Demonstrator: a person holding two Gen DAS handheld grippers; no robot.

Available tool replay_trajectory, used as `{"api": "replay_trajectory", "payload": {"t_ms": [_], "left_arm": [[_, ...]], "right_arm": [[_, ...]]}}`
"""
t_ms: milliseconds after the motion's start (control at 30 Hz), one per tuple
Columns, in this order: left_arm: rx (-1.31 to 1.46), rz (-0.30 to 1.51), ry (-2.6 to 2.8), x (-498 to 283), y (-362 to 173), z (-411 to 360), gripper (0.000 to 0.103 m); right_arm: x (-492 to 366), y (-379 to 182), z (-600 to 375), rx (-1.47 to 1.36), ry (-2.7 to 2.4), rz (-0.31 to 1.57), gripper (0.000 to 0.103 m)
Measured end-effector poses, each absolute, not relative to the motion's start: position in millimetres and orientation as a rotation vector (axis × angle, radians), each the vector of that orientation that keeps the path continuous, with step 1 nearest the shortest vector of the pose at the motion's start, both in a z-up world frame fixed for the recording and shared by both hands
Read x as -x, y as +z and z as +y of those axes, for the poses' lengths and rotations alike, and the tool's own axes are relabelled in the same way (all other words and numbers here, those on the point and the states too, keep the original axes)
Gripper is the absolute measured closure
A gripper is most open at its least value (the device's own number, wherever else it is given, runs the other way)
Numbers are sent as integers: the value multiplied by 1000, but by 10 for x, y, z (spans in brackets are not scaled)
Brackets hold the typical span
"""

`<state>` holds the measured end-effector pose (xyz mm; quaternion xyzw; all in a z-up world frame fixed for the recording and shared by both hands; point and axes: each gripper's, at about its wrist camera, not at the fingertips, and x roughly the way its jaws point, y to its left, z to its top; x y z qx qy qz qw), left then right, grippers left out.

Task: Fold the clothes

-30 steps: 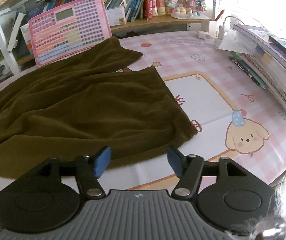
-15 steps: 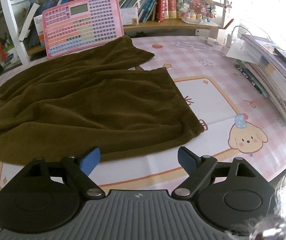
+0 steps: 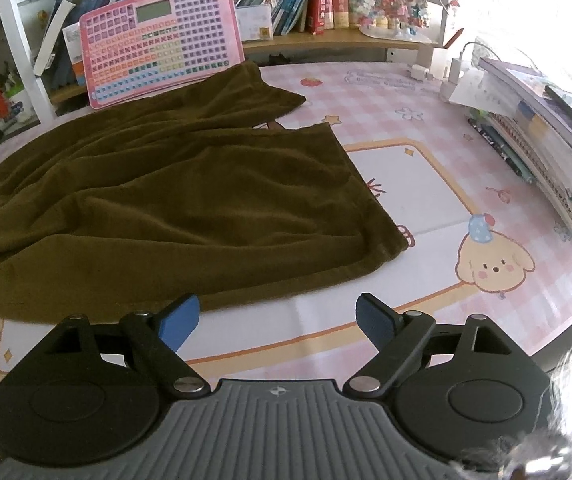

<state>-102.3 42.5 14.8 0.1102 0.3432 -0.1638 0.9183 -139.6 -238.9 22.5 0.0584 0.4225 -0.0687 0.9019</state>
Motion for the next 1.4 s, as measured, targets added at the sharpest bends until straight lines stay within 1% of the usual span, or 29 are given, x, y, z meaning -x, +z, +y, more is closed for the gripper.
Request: {"api": "replay_trajectory", "payload": {"t_ms": [333, 800, 1067, 1400], "left_arm": [[-234, 735, -441, 931, 174, 441, 3], [-187, 789, -379, 570, 175, 342, 3], [-166, 785, -329, 223, 288, 270, 3], [-177, 771, -198, -351, 471, 441, 3]], "right_arm": [[1265, 416, -2508, 10, -50, 843, 18], [797, 543, -2756, 128, 119, 853, 17], [76, 713, -3092, 222, 252, 819, 17], [-1105, 933, -3267, 366, 465, 701, 17]]}}
